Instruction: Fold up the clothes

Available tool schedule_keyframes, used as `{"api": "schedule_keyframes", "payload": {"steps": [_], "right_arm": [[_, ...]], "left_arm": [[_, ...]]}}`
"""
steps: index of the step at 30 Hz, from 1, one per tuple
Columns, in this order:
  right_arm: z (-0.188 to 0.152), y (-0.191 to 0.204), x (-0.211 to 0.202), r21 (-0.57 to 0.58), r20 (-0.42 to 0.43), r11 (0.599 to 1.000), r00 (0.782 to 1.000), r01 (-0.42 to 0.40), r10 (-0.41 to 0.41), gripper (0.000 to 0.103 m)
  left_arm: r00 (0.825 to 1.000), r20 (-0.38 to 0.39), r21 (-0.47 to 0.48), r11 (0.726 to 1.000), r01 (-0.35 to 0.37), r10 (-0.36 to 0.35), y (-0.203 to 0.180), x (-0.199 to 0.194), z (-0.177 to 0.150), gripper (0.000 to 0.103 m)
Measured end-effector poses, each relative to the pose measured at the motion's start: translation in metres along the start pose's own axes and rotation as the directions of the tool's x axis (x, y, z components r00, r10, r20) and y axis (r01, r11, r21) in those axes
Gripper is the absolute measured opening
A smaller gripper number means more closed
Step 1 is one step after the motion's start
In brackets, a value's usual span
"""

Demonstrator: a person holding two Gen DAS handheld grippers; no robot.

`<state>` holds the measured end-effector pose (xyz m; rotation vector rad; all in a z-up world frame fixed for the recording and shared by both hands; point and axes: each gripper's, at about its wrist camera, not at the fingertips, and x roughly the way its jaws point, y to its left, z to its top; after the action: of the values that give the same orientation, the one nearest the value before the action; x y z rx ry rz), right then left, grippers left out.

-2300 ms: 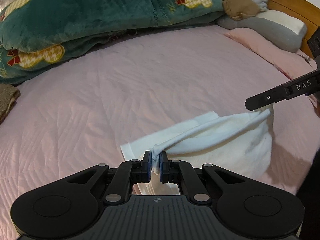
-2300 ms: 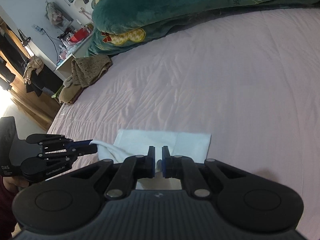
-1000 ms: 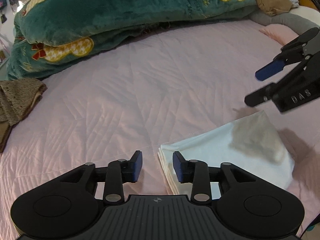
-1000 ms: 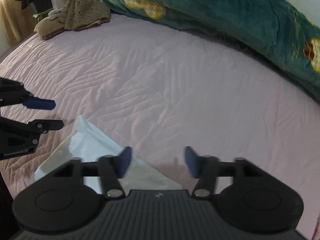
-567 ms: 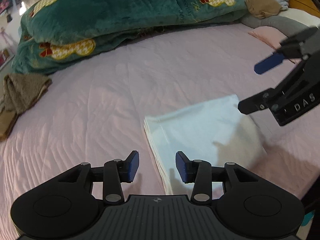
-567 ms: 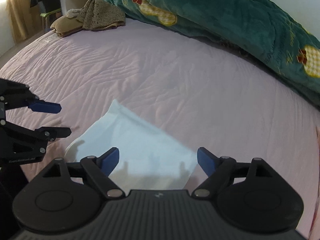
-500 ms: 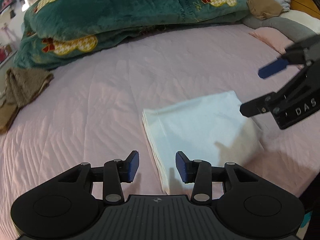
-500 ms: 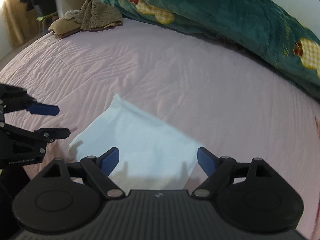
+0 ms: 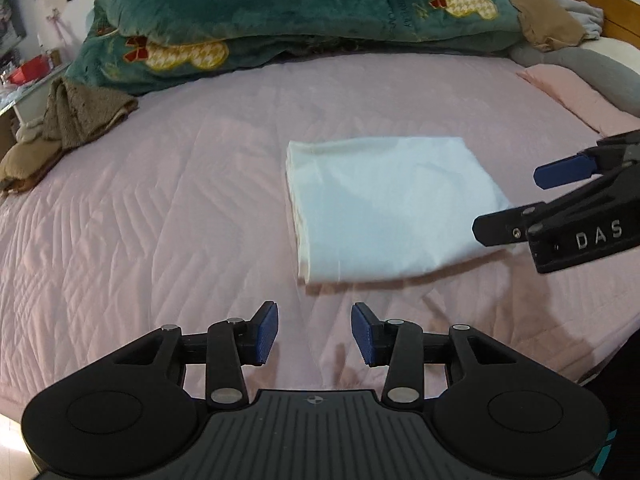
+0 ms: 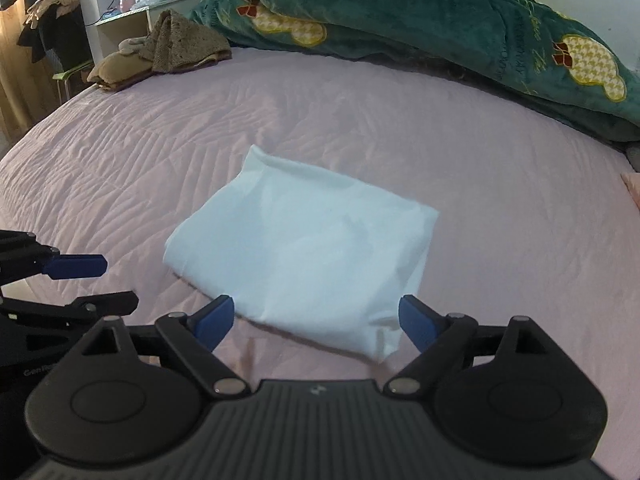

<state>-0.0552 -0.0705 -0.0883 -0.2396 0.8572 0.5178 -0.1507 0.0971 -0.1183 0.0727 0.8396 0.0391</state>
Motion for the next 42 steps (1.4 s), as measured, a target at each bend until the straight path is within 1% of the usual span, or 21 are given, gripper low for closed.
{"api": "schedule_keyframes", "payload": {"steps": [4,8,9,11,14,15,18,20,22,25,28,31,36,40,42], "right_arm": [[0.0,0.003,0.011,-0.024,0.034,1.0,0.999,-0.006,0.007,0.09],[0.008,-0.003,0.024,-0.009,0.044,1.0,0.999,-0.012,0.013,0.09],[0.01,-0.004,0.027,-0.01,0.047,1.0,0.999,-0.014,0.014,0.09],[0.012,-0.004,0.038,-0.023,0.021,1.0,1.0,-0.01,0.01,0.09],[0.004,-0.01,0.06,-0.037,-0.047,0.999,0.999,-0.01,0.008,0.09],[0.001,-0.013,0.065,-0.036,-0.063,0.999,0.998,-0.001,-0.001,0.09],[-0.006,-0.028,0.069,0.0,-0.088,1.0,0.996,0.011,-0.011,0.09],[-0.003,-0.03,0.061,0.006,-0.074,1.0,0.997,0.011,-0.01,0.09],[0.004,-0.031,0.051,-0.018,-0.042,0.999,0.999,0.032,-0.033,0.09],[0.018,-0.037,0.046,-0.008,-0.007,0.999,0.999,0.033,-0.033,0.09],[0.025,-0.041,0.059,0.001,-0.009,1.0,1.0,0.022,-0.022,0.09],[0.032,-0.045,0.072,0.01,-0.011,1.0,1.0,0.01,-0.01,0.09],[0.041,-0.051,0.093,0.019,-0.019,1.0,1.0,-0.006,0.006,0.09],[0.037,-0.063,0.107,0.032,-0.051,0.999,0.999,-0.012,0.013,0.09],[0.036,-0.067,0.111,0.04,-0.06,0.999,0.998,-0.015,0.017,0.093]], "left_arm": [[0.999,0.046,0.026,1.0,-0.011,0.01,0.003,0.009,0.007,0.044],[0.995,0.096,0.029,1.0,0.012,-0.015,0.001,0.025,0.033,0.043],[0.995,0.1,0.035,0.999,0.02,-0.023,0.0,0.032,0.039,0.04],[0.997,0.079,0.05,0.999,0.013,-0.017,-0.004,0.051,0.045,0.04],[1.0,0.029,0.061,0.998,0.011,-0.013,-0.002,0.074,0.04,0.041],[1.0,0.016,0.066,0.998,0.007,-0.009,-0.001,0.079,0.036,0.043],[1.0,0.013,0.057,0.998,0.019,-0.02,0.006,0.079,0.03,0.046],[1.0,0.024,0.061,0.998,0.014,-0.015,0.007,0.071,0.035,0.045],[0.998,0.059,0.065,0.998,0.016,-0.02,0.009,0.058,0.05,0.044],[0.994,0.112,0.069,0.998,0.014,-0.021,0.012,0.044,0.077,0.044],[0.991,0.131,0.069,0.998,0.009,-0.018,0.016,0.055,0.106,0.044],[0.993,0.116,0.076,0.997,0.01,-0.019,0.014,0.079,0.126,0.044],[0.997,0.067,0.096,0.995,0.027,-0.034,0.007,0.121,0.135,0.044],[0.999,0.013,0.079,0.996,0.034,-0.035,0.011,0.149,0.128,0.044],[0.999,-0.002,0.066,0.997,0.035,-0.034,0.013,0.156,0.123,0.045]]}}
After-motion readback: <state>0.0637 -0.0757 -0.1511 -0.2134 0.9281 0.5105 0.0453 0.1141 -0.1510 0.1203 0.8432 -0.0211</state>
